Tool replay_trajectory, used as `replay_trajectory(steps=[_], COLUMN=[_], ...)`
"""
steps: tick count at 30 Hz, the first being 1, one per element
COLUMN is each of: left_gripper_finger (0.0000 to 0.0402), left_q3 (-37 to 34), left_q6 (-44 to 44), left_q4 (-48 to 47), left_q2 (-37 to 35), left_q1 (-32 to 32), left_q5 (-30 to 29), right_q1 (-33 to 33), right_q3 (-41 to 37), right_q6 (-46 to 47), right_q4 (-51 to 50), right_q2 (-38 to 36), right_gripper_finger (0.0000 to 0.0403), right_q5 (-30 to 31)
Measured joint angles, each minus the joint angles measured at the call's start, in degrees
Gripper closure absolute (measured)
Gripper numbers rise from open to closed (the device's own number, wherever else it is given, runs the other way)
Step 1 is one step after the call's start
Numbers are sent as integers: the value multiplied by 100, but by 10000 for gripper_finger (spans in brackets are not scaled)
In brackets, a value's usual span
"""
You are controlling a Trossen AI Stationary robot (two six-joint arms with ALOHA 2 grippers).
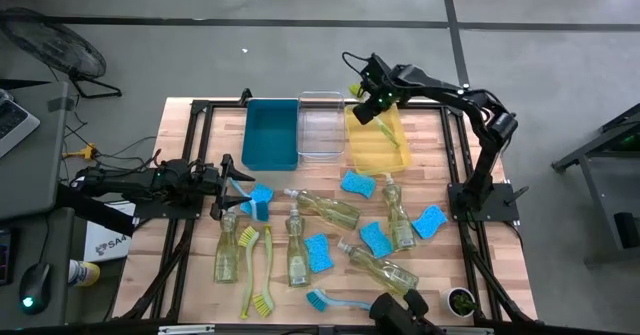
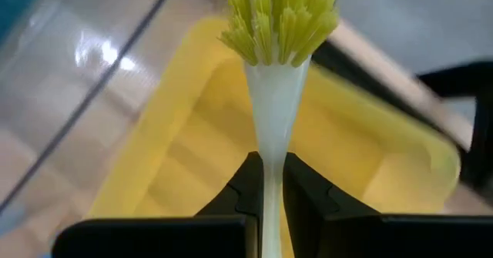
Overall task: Pick & Place Kitchen Sink Supplies
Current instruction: Put the blue sponge into the transparent bin
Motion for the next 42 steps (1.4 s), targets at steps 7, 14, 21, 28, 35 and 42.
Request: replay_trajectory(steps=[7,14,21,28,35,42], left_gripper_finger=[137,137,137,137,137,137], left_q3=[-1,-1,0,-1,-1,0], left_q6=[0,0,0,1,0,0], left_q4=[0,1,1,1,0,1], left_q2=[1,1,2,1,1,1], left_q1=[1,0,0,0,-1,1], left_q5=[1,1,0,0,1,0], right_q1=[219,287,272,272,272,272], right_q3=[-250,-621,-943,-981,-981,-909], right_q6=[3,2,-44,-146,-150,-58], right_q4=[-165,382,659,719,718,454], right_q2=[0,0,0,0,0,0], right_gripper_finger=[382,382,382,350,318,316], right_q5=[-87,-73,-59,-65,-85,-119])
